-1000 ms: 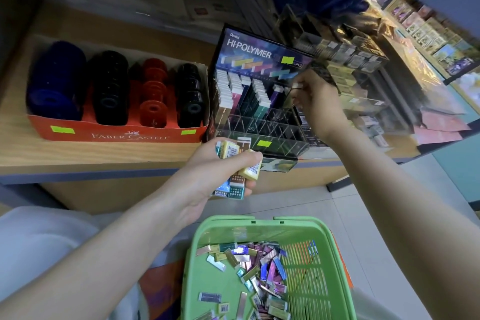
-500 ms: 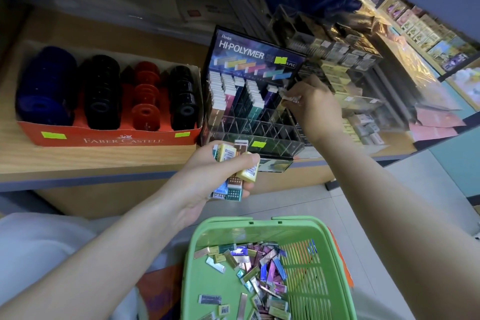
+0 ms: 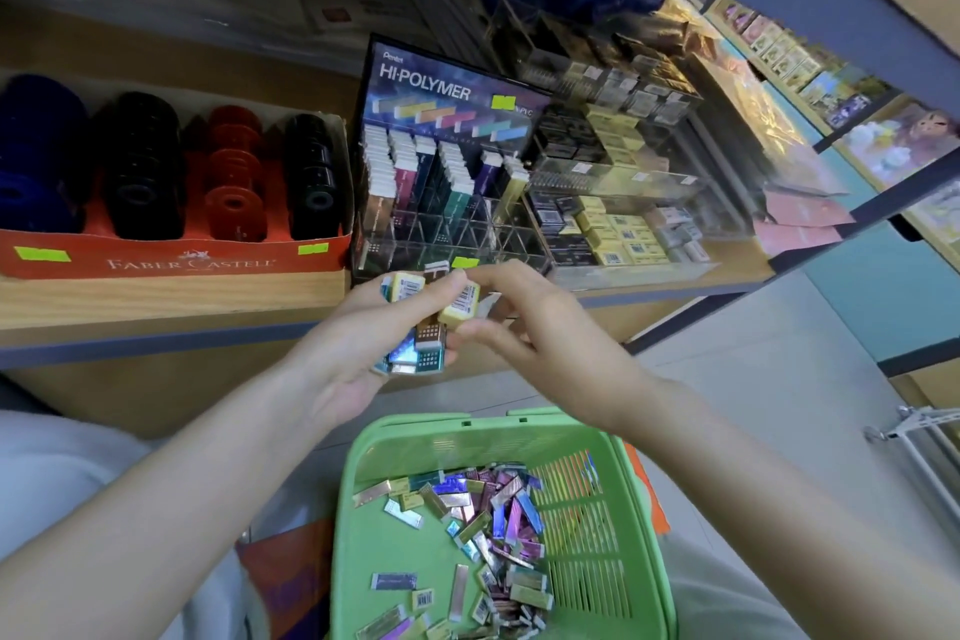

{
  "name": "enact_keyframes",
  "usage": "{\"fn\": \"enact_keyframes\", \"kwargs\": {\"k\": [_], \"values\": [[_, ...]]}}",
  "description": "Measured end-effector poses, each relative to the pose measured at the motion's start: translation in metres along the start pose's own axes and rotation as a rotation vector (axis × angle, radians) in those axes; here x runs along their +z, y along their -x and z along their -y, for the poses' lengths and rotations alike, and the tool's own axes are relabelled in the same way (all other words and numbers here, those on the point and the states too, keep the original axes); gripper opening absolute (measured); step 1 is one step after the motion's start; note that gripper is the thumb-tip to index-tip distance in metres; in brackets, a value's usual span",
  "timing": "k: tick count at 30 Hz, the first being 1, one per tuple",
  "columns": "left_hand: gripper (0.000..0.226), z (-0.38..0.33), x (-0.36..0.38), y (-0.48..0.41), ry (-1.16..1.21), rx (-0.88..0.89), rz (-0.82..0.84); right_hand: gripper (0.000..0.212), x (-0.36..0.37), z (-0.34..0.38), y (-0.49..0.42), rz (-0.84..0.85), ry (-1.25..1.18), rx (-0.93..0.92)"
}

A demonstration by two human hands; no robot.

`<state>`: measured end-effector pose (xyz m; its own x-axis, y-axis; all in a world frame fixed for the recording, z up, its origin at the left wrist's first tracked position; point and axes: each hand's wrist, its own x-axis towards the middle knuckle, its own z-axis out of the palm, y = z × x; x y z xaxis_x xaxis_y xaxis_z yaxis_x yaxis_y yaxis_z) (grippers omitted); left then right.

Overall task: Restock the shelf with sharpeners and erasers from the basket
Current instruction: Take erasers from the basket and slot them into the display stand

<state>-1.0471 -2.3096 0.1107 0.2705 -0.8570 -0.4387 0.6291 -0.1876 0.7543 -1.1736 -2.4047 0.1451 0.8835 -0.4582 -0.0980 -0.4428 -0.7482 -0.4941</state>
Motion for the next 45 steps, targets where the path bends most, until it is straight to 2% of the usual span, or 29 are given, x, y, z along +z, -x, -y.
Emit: {"fn": "enact_keyframes", "kwargs": {"k": [7,12,15,21,24,27,29,31,34,39,45], "values": [[0.045,0.005,0.006,0.007,-0.001,0.015,0.043,0.043,0.004,0.003,0.017,-0.205,-0.067,-0.065],[0.033,0.004,0.007,0.011,-0.045,0.001,0.069,0.023,0.001,0.003,0.021,-0.26,0.017,-0.123],[0.027,0.005,0.01,0.014,-0.042,-0.043,0.089,0.018,0.003,0.004,0.018,-0.31,-0.019,-0.115],[0.03,0.005,0.023,0.008,-0.071,0.003,0.079,0.028,-0.006,-0.001,0.008,-0.271,-0.541,0.205],[0.034,0.005,0.032,0.001,-0.067,0.005,0.088,0.03,-0.023,-0.025,0.009,-0.271,-0.645,0.401],[0.033,0.007,0.041,-0.008,-0.082,0.001,0.09,0.023,-0.046,-0.064,0.004,-0.364,-0.657,0.574],[0.031,0.008,0.049,-0.014,-0.092,-0.012,0.098,0.018,-0.062,-0.094,-0.008,-0.465,-0.629,0.638],[0.03,0.01,0.057,-0.02,-0.1,-0.03,0.116,0.026,-0.075,-0.124,-0.023,-0.551,-0.546,0.668],[0.026,0.011,0.068,-0.026,-0.119,-0.05,0.151,0.027,-0.084,-0.161,-0.041,-0.599,-0.27,0.67],[0.021,0.013,0.079,-0.037,-0.127,-0.05,0.173,0.023,-0.084,-0.184,-0.059,-0.534,-0.037,0.63],[0.022,0.019,0.082,-0.054,-0.091,-0.109,0.196,0.029,-0.084,-0.205,-0.06,-0.377,0.17,0.459]]}}
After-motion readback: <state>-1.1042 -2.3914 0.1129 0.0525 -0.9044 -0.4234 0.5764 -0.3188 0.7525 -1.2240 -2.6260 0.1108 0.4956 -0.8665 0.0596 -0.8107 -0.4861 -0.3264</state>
